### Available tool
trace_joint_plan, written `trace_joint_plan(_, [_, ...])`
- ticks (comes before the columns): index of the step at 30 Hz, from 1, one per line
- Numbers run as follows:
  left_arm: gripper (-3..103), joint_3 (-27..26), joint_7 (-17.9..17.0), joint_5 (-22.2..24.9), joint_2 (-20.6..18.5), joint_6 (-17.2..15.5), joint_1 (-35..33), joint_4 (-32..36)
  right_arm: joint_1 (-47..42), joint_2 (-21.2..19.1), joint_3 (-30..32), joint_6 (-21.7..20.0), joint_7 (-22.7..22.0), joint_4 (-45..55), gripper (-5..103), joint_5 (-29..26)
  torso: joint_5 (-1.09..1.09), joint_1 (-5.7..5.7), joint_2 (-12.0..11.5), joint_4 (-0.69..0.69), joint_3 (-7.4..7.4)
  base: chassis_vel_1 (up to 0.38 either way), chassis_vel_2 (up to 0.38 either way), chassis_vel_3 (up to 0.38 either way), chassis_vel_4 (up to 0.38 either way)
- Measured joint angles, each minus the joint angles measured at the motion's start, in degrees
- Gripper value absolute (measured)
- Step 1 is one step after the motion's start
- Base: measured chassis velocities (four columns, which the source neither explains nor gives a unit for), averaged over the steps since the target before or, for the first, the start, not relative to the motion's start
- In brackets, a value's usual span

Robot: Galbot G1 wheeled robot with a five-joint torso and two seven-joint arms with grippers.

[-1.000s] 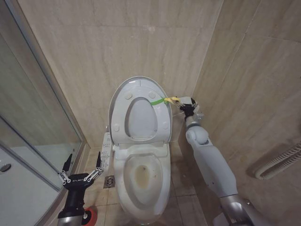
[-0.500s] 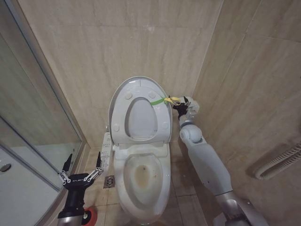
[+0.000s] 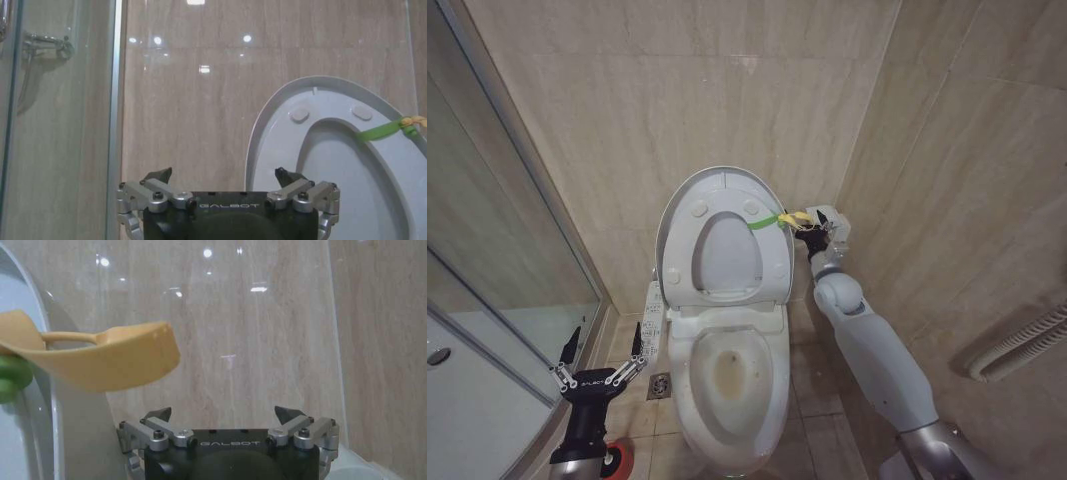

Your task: Open the toilet lid, clean the toilet bowl with a toilet brush, close the toilet lid, and flush.

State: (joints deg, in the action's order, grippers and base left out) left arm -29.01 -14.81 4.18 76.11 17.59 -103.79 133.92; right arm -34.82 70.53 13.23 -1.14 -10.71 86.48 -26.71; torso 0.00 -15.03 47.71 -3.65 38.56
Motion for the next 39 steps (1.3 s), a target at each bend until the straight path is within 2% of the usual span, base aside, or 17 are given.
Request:
trace_joint_plan(17, [100,0.0,0.0,0.0,0.0,0.0,0.0,0.0,-8.9,-4.6,-1.0,-0.9,-0.3,9.0,100,-2.6,0.00,0.00,0.0,0.02,0.00,0.000,0.000,0.000,0.000])
trace_joint_plan(29, [100,0.0,0.0,0.0,0.0,0.0,0.0,0.0,-23.2,-8.3,7.3,-0.7,0.5,17.4,100,-4.0,0.01,0.01,0.0,-0.01,0.00,0.000,0.000,0.000,0.000])
trace_joint_plan(39, [100,0.0,0.0,0.0,0.0,0.0,0.0,0.0,-32.6,-6.9,14.7,-1.5,-0.3,24.3,100,-4.5,0.00,0.01,0.0,0.00,0.00,0.000,0.000,0.000,0.000])
